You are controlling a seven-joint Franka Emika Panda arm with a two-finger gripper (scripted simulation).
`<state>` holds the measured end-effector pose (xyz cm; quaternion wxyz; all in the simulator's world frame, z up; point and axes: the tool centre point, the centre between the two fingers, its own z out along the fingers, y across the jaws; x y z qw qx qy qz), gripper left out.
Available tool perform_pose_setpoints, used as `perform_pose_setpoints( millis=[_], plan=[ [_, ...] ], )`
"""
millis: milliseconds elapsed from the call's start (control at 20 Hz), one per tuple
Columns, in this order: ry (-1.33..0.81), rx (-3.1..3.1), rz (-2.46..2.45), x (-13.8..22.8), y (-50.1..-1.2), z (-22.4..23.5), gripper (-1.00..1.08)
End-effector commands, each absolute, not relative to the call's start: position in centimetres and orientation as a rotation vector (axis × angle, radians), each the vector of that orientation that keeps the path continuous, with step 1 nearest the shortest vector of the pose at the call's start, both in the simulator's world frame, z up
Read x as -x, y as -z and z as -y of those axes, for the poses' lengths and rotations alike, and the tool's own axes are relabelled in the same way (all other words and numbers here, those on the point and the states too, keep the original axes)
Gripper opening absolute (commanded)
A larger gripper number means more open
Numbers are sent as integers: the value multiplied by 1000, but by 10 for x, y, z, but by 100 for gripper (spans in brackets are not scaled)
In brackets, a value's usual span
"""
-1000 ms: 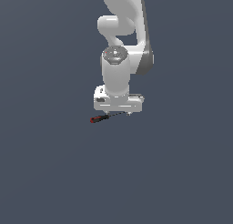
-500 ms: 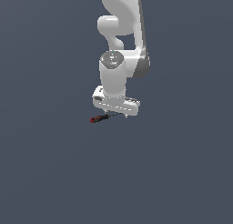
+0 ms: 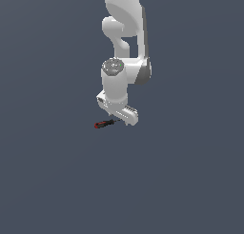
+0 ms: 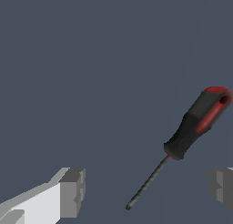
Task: Pick up the object and move it to a goal position.
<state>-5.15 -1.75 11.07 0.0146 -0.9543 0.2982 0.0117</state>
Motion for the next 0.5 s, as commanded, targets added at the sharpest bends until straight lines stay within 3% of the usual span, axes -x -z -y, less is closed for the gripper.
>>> perform_pose_setpoints(
  millis=[0, 450],
  plan=[
    [-34, 2933, -1049, 57, -104, 22, 100],
    [-20, 2768, -1458, 80, -81, 39, 100]
  ],
)
